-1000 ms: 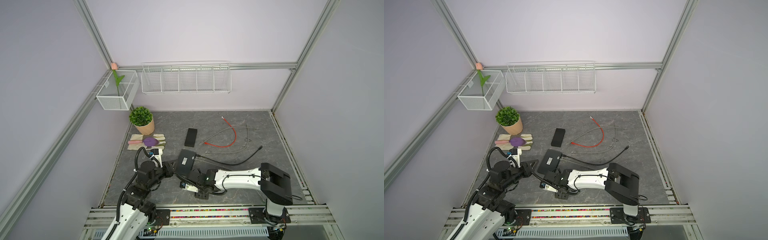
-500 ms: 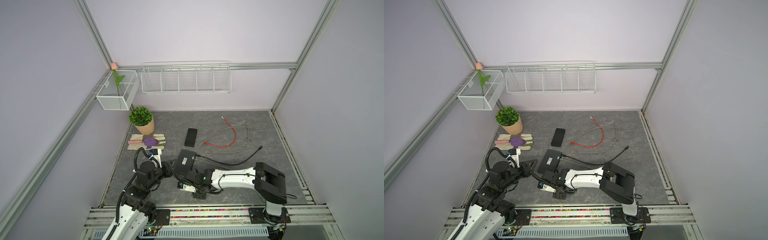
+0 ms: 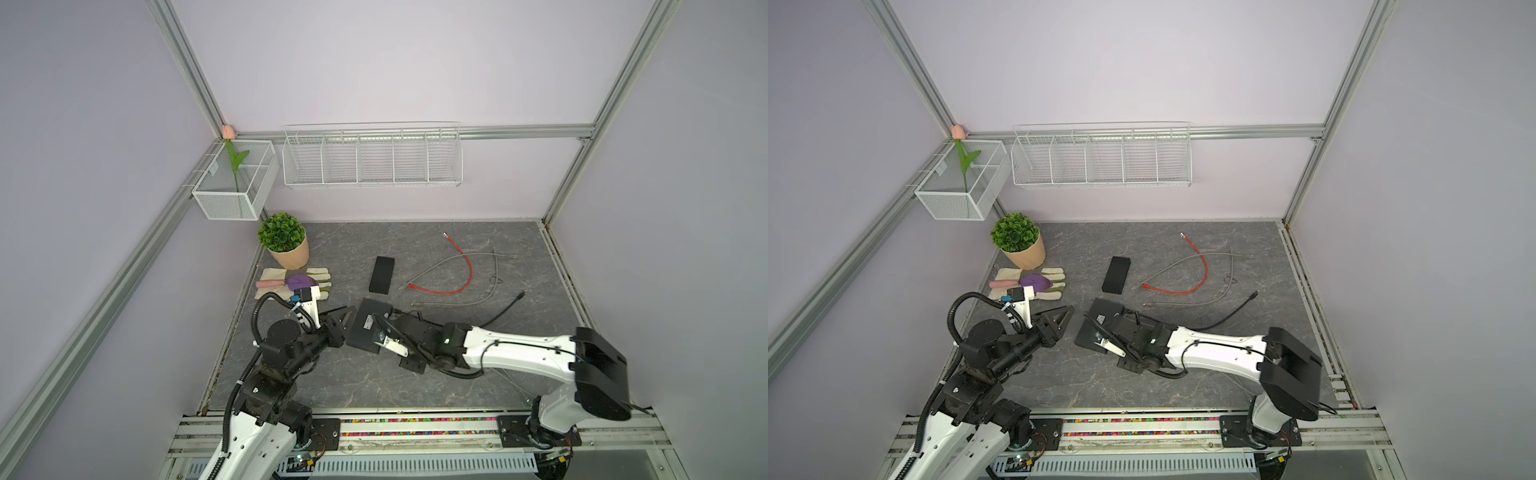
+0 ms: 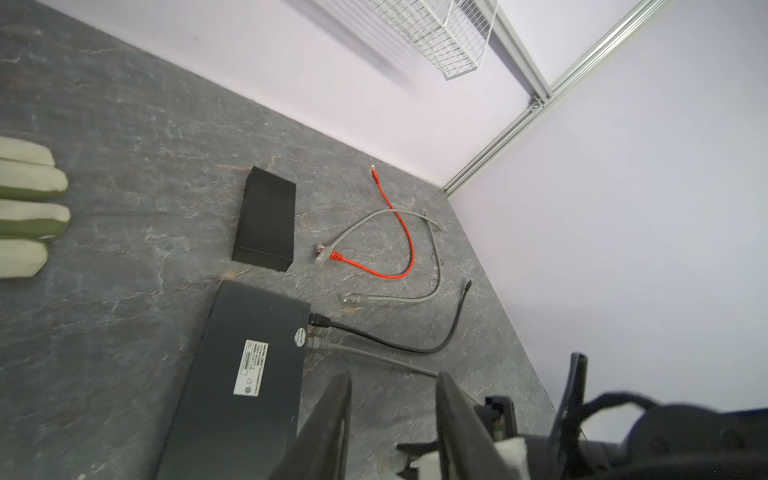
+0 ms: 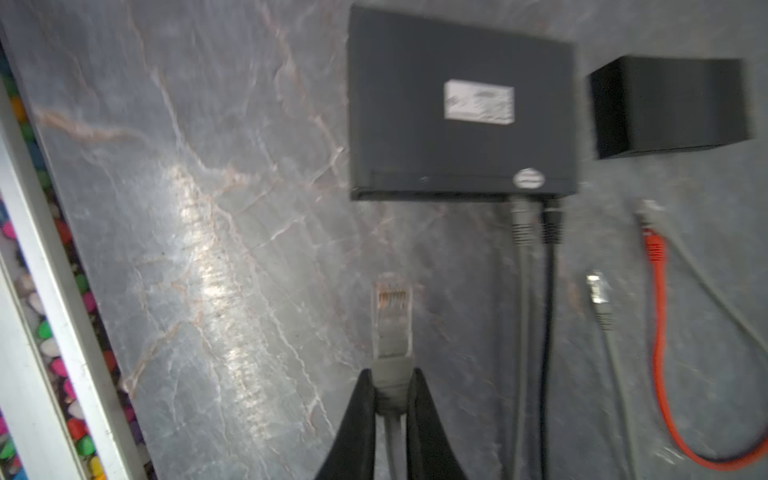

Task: Insert the plug into the switch port

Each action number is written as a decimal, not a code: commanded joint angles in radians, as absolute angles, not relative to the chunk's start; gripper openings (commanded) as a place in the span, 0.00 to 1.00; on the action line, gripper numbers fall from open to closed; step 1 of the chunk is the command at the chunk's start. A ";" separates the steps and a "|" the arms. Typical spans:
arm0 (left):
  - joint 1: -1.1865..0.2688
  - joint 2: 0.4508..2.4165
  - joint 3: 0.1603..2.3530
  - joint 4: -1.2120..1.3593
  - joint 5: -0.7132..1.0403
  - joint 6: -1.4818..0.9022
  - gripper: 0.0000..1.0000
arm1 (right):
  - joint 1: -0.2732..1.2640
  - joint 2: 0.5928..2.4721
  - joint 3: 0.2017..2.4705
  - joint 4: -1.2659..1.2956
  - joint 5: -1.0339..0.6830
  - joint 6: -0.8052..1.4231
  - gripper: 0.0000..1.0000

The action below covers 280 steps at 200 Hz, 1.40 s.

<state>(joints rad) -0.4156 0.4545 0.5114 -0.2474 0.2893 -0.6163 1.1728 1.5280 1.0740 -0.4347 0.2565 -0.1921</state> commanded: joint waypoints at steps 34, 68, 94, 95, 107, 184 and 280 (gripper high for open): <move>-0.558 0.576 0.544 -0.014 0.318 -0.581 0.36 | 1.119 1.358 1.052 -0.367 0.252 -0.253 0.07; -0.725 0.684 0.588 0.041 0.242 -0.495 0.37 | 1.103 1.317 1.078 -0.371 0.228 -0.274 0.07; -0.785 0.736 0.594 0.110 0.235 -0.462 0.37 | 1.069 1.249 1.055 -0.343 0.137 -0.271 0.07; -0.786 0.738 0.594 0.112 0.236 -0.462 0.37 | 1.067 1.247 1.054 -0.342 0.134 -0.271 0.07; -0.791 0.749 0.596 0.134 0.243 -0.462 0.37 | 1.050 1.224 1.048 -0.339 0.096 -0.270 0.07; -0.799 0.815 0.600 0.211 0.285 -0.468 0.37 | 0.968 1.179 1.060 -0.362 -0.118 -0.285 0.07; -0.815 0.851 0.586 0.293 0.334 -0.474 0.37 | 0.899 1.224 1.114 -0.397 -0.297 -0.297 0.08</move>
